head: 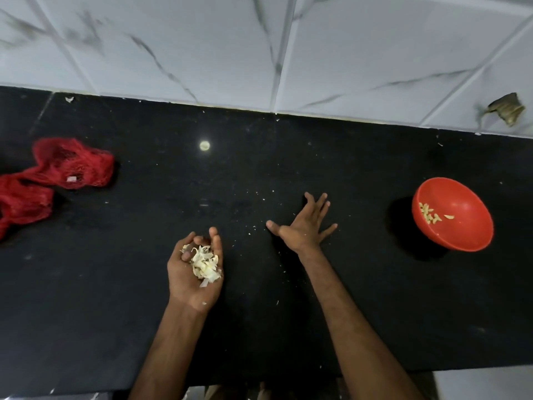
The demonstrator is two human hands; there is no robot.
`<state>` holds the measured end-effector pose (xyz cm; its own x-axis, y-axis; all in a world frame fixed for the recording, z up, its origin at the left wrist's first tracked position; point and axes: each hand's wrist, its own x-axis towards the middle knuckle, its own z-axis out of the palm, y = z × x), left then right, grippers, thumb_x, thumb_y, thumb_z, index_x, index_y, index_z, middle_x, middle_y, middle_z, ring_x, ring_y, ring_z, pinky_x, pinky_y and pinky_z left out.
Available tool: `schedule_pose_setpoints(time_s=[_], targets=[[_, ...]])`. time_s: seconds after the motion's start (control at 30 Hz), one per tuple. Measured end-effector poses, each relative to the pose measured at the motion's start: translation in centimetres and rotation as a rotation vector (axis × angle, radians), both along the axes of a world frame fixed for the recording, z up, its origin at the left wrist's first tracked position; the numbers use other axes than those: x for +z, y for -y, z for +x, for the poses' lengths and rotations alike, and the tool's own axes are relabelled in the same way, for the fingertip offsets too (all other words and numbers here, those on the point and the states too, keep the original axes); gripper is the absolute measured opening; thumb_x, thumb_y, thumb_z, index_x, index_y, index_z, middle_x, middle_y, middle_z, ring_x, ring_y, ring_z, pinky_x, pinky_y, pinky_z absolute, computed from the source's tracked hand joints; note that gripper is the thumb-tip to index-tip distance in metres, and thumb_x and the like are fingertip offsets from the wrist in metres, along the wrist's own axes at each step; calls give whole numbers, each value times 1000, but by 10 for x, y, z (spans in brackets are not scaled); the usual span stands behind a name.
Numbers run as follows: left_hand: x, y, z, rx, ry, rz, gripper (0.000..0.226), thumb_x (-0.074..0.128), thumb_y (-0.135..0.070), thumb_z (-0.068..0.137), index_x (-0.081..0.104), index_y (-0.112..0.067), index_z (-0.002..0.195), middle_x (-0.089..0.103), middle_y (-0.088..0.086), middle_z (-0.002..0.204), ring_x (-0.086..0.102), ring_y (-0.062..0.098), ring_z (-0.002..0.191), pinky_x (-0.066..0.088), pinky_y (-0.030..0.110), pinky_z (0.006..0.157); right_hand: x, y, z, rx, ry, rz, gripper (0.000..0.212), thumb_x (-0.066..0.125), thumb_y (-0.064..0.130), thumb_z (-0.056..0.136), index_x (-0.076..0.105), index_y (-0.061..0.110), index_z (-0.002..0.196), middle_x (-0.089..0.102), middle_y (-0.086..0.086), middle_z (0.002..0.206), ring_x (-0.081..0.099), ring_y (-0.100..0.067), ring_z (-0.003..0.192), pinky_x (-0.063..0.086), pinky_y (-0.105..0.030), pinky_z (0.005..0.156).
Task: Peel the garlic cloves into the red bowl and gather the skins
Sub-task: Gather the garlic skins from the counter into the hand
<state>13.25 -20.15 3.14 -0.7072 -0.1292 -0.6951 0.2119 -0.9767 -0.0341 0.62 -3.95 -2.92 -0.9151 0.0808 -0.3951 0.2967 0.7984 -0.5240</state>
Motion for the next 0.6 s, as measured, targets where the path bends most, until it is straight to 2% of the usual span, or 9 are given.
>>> schedule_pose_setpoints(time_s=[0.13, 0.23, 0.33, 0.6], targets=[[-4, 11, -7, 8, 6, 20, 36, 59, -9, 84, 46, -16, 51, 46, -10, 45, 73, 11, 70, 61, 29, 61, 3, 8, -7, 4, 48, 4, 120, 86, 41, 71, 3, 25, 156, -30, -1, 163, -30, -24, 149, -21, -61, 114], [-5, 16, -13, 10, -5, 14, 33, 60, -9, 83, 47, -17, 53, 45, -10, 46, 73, 10, 72, 60, 29, 60, 5, 17, -3, 56, 66, -37, 132, 88, 48, 66, -6, 25, 157, -34, -1, 161, -31, -24, 148, -23, -63, 110], [-5, 21, -19, 15, -9, 3, 31, 60, -8, 81, 47, -16, 54, 46, -10, 47, 73, 11, 72, 60, 29, 61, -2, 37, 13, 197, 30, 31, 139, 85, 56, 65, -15, 25, 156, -39, 0, 158, -34, -23, 147, -25, -62, 108], [0, 37, -29, 34, -34, 2, 25, 61, -6, 78, 49, -16, 59, 44, -9, 44, 72, 11, 68, 61, 30, 63, 4, 31, -13, 205, 85, 4, 146, 91, 48, 62, -18, 26, 156, -40, 0, 158, -34, -21, 147, -22, -65, 109]])
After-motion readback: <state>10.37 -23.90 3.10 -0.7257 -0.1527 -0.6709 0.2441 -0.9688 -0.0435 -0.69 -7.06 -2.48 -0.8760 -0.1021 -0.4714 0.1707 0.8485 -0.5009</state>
